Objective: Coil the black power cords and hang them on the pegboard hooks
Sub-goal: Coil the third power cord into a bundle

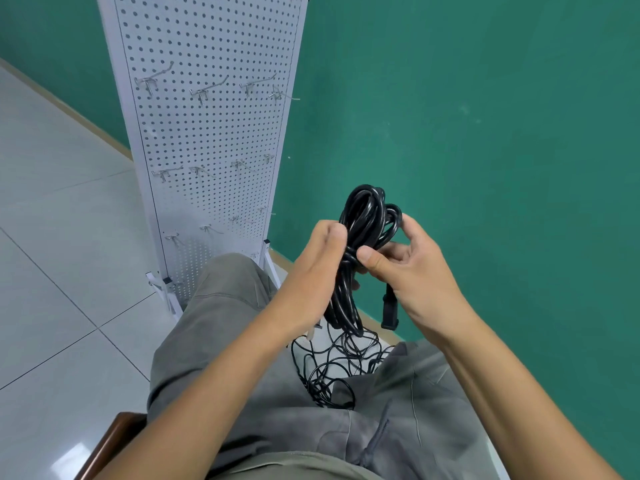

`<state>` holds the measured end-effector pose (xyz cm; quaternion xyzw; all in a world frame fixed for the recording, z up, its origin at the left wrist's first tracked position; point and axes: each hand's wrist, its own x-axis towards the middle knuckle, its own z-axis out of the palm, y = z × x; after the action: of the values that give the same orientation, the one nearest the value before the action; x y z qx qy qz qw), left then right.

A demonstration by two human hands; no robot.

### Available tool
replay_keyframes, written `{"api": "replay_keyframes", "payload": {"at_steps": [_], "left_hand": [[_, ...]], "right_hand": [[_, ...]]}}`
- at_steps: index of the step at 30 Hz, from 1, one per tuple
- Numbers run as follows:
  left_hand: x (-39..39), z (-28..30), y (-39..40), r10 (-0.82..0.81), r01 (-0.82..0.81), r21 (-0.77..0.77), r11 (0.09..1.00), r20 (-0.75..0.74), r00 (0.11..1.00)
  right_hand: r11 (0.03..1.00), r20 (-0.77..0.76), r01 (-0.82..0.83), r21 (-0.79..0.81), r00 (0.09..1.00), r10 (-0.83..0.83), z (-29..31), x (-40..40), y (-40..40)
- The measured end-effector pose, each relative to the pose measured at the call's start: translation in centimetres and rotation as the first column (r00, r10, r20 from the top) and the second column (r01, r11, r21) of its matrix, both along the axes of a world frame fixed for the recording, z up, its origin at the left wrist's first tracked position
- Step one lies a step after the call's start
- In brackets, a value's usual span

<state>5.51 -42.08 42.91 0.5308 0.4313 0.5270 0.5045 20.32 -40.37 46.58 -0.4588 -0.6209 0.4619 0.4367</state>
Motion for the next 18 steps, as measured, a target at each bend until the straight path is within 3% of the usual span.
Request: {"api": "replay_keyframes", "payload": {"at_steps": [5, 7, 14, 18], "left_hand": [[0.8, -0.4, -0.2, 0.004, -0.003, 0.010, 1.000, -0.116, 0.993], [0.7, -0.4, 0.0, 0.029, -0.029, -0.007, 1.000, -0.087, 0.996], [-0.3, -0.6, 0.3, -0.089, 0.169, -0.197, 0.966, 0.357, 0.930], [-0.6, -0.2, 0.3, -0.127, 0.300, -0.231, 0.926, 0.557, 0.821]], "right_hand": [[0.995, 0.059, 0.059, -0.080, 0.997, -0.054, -0.1, -0.2, -0.3], [0.990, 0.072, 0.029, -0.138, 0.997, -0.019, 0.2, 0.2, -0.5], [0.979, 0.168, -0.119, -0.166, 0.975, 0.147, 2.7, 2.1, -2.4], [0.978, 0.376, -0.206, 0.044, 0.910, 0.175, 3.8, 3.4, -3.6]]}}
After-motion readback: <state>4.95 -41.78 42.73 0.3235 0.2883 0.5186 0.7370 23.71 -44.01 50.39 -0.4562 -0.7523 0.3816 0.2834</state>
